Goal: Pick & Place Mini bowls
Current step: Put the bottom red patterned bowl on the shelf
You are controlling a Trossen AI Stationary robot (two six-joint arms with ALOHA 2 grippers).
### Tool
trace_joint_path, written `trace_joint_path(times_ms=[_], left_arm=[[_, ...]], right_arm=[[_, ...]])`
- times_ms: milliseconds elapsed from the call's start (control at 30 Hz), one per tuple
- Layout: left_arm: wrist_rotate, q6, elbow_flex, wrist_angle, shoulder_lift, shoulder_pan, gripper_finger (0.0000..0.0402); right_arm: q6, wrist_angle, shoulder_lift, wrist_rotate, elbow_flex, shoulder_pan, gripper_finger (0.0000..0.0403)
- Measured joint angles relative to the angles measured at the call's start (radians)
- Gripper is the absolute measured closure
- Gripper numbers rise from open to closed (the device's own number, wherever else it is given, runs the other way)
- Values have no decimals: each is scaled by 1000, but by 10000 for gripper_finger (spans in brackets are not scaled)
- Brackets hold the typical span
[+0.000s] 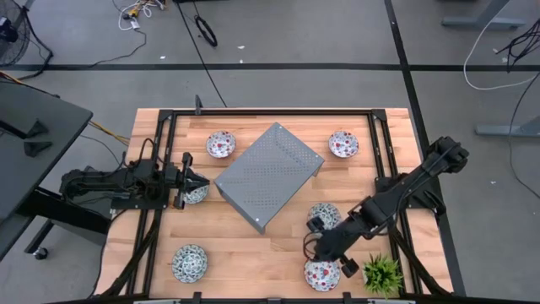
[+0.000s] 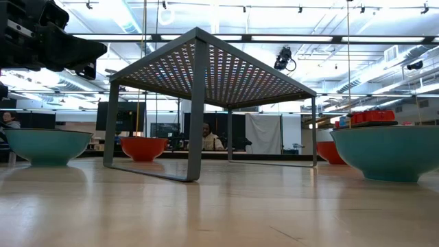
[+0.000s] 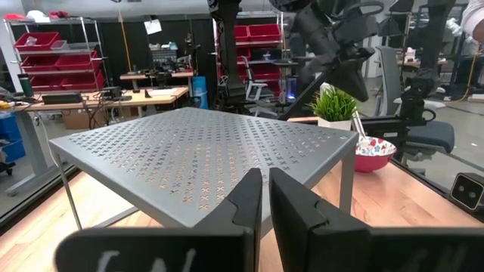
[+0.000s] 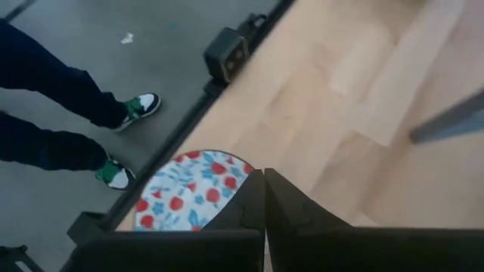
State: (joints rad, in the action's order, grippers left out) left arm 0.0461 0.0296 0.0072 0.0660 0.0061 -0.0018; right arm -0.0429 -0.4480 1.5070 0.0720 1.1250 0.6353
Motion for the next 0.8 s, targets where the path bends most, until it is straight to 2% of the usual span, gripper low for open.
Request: trace_joint_path(times_ms=[233,367,467,800], left_arm=[[0,0,0,0,0,0,372],[0,0,0,0,0,0,372],[0,0,0,0,0,0,372],[0,0,0,0,0,0,372]], right_arm=[[75,54,6,-1,-11,49,396],[56,62,19,-8,-2,67,392],[21,19,42,-17,40,74,395],[46,-123,123,-23,152,73,395]])
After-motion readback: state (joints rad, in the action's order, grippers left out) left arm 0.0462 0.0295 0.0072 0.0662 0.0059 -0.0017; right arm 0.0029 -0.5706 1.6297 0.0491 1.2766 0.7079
